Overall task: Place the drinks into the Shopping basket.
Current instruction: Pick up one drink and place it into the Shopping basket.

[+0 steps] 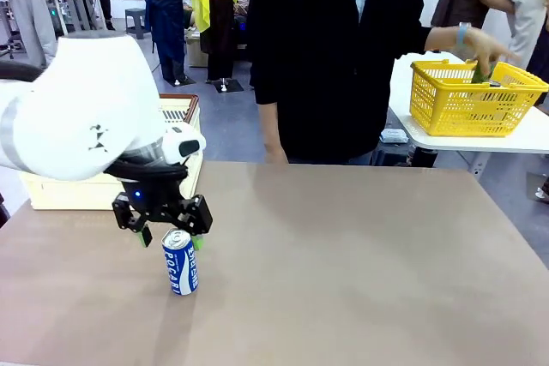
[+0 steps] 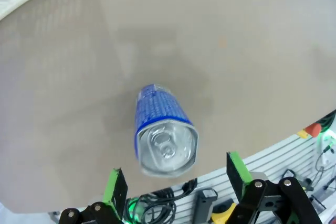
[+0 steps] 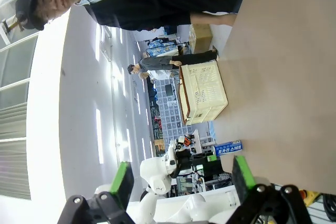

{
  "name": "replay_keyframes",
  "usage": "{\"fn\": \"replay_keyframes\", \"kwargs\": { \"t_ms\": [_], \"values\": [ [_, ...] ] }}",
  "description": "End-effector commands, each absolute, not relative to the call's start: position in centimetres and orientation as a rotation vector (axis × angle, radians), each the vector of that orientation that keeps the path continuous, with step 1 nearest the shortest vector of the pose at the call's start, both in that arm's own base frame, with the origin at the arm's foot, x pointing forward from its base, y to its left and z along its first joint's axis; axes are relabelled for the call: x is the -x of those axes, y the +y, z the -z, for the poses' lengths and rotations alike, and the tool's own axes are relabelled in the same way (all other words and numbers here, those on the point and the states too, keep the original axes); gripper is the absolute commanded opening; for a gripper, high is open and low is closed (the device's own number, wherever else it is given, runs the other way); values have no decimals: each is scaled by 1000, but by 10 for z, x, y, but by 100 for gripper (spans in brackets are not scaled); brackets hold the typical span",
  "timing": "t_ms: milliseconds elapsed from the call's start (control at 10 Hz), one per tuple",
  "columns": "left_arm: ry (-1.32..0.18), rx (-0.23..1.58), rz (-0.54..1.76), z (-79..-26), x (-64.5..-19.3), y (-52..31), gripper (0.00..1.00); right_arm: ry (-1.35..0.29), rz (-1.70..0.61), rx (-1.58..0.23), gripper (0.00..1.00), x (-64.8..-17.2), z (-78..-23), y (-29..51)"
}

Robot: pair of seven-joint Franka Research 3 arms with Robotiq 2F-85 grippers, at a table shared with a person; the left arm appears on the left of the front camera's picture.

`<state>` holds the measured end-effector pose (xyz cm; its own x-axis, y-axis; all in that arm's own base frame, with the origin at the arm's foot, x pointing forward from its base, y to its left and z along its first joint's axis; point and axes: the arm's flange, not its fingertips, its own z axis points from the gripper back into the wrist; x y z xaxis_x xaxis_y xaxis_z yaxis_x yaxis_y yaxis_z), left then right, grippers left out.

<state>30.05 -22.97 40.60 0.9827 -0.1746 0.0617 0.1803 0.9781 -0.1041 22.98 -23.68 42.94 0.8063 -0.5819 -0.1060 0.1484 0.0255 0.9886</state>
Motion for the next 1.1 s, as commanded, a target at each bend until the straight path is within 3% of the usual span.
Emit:
{"fn": "replay_keyframes", "kwargs": {
  "t_ms": [0,800,900,1000],
  "values": [
    [-62,97,164,-378,-286,-226,100,-381,577,-1455,100,-229,-433,-237],
    [-80,37,175,-343,-293,-226,100,-381,577,-1455,100,-229,-433,-237],
    [-87,26,175,-344,-293,-227,43,-381,577,-1455,100,-229,-433,-237],
    [-99,20,174,-345,-292,-227,0,-381,577,-1455,100,-229,-433,-237]
  ]
}}
